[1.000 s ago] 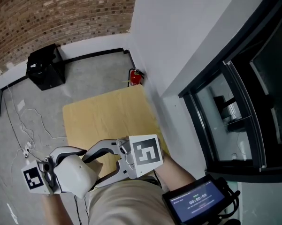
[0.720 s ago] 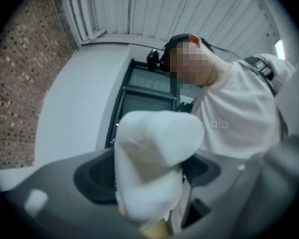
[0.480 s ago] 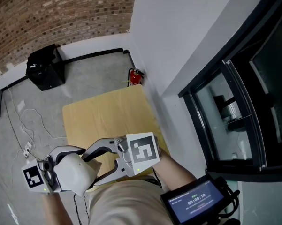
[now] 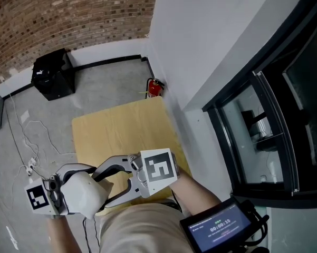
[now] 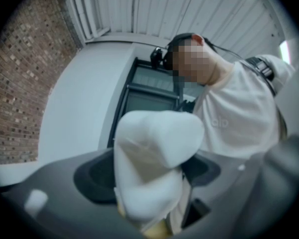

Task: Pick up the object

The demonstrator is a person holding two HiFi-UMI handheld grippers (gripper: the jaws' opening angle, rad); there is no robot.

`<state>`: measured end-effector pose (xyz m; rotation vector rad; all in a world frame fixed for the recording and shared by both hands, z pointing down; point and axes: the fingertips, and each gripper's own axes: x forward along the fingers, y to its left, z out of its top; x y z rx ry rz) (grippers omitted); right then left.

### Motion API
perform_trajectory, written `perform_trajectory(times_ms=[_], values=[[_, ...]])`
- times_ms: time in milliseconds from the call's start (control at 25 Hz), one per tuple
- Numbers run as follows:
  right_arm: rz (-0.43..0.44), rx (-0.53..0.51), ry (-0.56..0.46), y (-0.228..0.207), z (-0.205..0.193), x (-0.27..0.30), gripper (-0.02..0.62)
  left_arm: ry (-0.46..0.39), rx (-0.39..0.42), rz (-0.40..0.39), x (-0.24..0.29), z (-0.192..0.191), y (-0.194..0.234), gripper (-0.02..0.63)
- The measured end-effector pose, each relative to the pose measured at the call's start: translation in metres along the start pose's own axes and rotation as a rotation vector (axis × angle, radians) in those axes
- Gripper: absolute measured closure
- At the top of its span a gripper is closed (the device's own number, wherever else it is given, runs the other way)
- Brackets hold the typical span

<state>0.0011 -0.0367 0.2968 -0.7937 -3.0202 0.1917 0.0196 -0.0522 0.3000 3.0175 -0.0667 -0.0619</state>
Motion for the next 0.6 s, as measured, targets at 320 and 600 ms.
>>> perform_trajectory(times_ms=[320, 600], values=[[0.013, 0.013, 0.009, -0.0019, -0.0040, 0.0033, 0.344, 0.007, -0.014, 0.014, -0.0035, -0.0033, 0.0007, 0.216], [0.019, 0.019, 0.018, -0.0007, -0.0101, 0.0048, 0.345, 0.013, -0.030, 0.019, -0.0044, -0.0087, -0.0006, 0.216]])
